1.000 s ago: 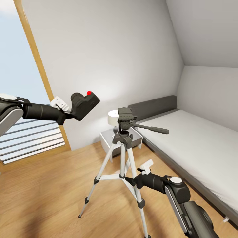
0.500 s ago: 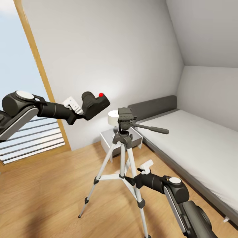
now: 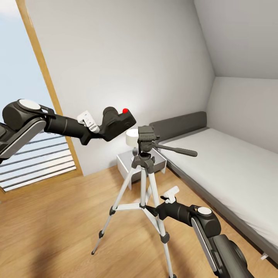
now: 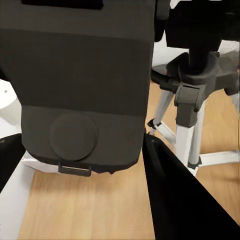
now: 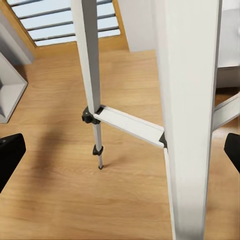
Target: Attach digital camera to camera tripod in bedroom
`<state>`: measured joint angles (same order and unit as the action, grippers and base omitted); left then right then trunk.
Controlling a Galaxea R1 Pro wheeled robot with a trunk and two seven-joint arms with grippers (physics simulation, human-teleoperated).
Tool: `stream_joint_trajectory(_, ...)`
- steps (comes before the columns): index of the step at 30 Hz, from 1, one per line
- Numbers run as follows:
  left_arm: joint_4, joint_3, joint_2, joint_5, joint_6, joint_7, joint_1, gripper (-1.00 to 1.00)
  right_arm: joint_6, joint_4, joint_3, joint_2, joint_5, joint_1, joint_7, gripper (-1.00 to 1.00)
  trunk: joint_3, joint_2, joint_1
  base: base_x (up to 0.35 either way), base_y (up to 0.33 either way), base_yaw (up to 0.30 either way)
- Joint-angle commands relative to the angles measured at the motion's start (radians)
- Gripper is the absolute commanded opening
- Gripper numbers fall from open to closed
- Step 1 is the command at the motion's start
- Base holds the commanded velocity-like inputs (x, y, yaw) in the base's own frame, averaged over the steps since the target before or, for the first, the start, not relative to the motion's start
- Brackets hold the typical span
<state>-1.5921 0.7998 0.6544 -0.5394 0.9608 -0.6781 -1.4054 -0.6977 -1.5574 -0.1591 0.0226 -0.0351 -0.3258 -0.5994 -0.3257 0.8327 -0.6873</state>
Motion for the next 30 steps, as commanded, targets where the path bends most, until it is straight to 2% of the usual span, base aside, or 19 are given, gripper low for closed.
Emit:
stream_joint_trajectory(1, 0.0, 0.001, 0.0, 0.004, 0.002, -0.014, -0.01, -1.0, -0.003, -0.001, 0.0, 0.0, -0.004, -0.001, -0.004, 1.0, -0.001, 0.001, 0.0, 0.0, 0.0, 0.0)
stream_joint_trajectory(5, 0.003, 0.002, -0.006, 0.004, 0.001, -0.046, -0.036, -1.0, 0.002, -0.001, 0.0, 0.001, -0.006, -0.001, -0.004, 1.0, -0.001, 0.001, 0.0, 0.0, 0.0, 0.0)
stream_joint_trajectory(13, 0.026, 0.005, -0.035, 0.006, 0.001, -0.128, -0.084, -1.0, 0.038, 0.001, -0.002, 0.002, -0.008, -0.002, -0.003, 1.0, -0.001, 0.001, 0.0, 0.0, 0.0, 0.0)
stream_joint_trajectory(30, 0.055, 0.005, -0.057, 0.007, -0.012, -0.203, -0.117, -1.0, 0.098, 0.064, -0.01, 0.006, -0.018, -0.002, -0.003, 1.0, -0.001, 0.001, 0.0, 0.0, 0.0, 0.0)
